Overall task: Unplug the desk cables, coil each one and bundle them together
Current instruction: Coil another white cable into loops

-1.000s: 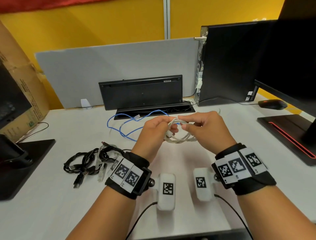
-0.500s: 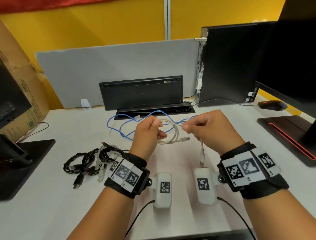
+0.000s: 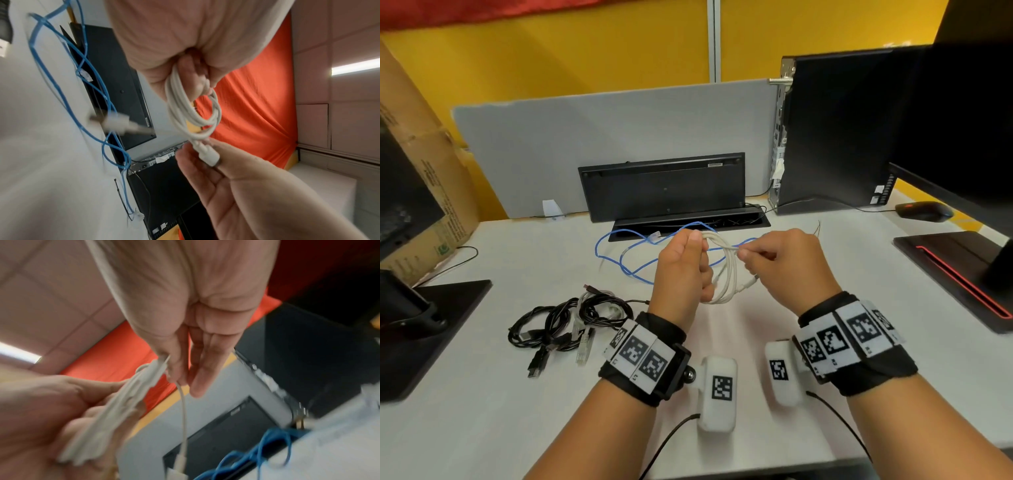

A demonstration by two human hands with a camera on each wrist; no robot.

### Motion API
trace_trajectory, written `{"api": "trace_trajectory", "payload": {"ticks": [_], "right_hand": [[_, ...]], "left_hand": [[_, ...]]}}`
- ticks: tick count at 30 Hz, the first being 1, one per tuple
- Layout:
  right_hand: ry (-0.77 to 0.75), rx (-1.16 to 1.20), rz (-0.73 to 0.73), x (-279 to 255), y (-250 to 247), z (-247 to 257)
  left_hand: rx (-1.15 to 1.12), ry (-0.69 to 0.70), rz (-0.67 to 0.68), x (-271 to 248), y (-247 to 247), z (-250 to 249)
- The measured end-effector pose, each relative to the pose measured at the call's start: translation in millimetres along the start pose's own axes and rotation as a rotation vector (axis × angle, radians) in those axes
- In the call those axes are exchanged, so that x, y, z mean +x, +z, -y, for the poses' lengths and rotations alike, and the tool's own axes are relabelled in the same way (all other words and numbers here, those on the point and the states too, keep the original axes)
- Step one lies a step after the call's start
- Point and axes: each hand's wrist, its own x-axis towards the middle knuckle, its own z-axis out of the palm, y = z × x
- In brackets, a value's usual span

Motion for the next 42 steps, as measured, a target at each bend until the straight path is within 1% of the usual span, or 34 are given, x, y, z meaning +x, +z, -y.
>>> {"api": "trace_trajectory", "payload": {"ticks": [2,4,7,13,17,19,22,26,28,32,37,40,42], "right_hand": [[0.075,0.21,0.002,-3.0,2.6,1.9],[0.074,0.314,0.025,-3.9,0.8,5.3],[-0.019,0.236,0.067,-3.6,-2.0,9.1],[-0.141,0.153,0.141,-4.9,-3.5,11.6],[-0.174,0.179,0.125,-3.9,0.8,11.1],[-0.141,0.239,0.132,-2.2,2.4,9.2],[-0.067,0.432,0.171,0.8,2.2,4.0],[-0.001,0.665,0.189,0.2,3.3,0.9],[0.013,0.723,0.203,-0.5,4.7,1.1],[0.032,0.741,0.229,0.7,4.0,3.0],[0.112,0.861,0.379,2.8,-1.5,3.1],[0.201,1.015,0.491,1.3,-2.9,5.0],[0.25,1.045,0.491,0.4,-3.0,7.9]], "left_hand": [[-0.007,-0.001,0.002,-1.5,1.7,0.0],[-0.001,0.007,0.001,-0.9,3.0,0.3],[0.0,0.011,-0.015,0.2,2.9,1.8],[-0.037,-0.03,-0.043,5.2,1.0,6.7],[-0.028,-0.051,0.001,5.6,0.9,7.6],[-0.023,-0.047,0.032,5.4,-0.2,6.1],[0.001,-0.026,0.072,5.6,-0.8,1.8],[0.01,-0.007,0.091,7.4,0.7,-1.2],[0.015,-0.003,0.089,9.2,1.3,-1.3],[0.017,-0.014,0.076,10.2,-0.6,0.0],[0.057,0.013,0.073,9.3,0.5,-1.4],[0.085,0.043,0.082,8.6,1.5,-3.3],[0.081,0.044,0.093,7.7,2.1,-2.8]]}}
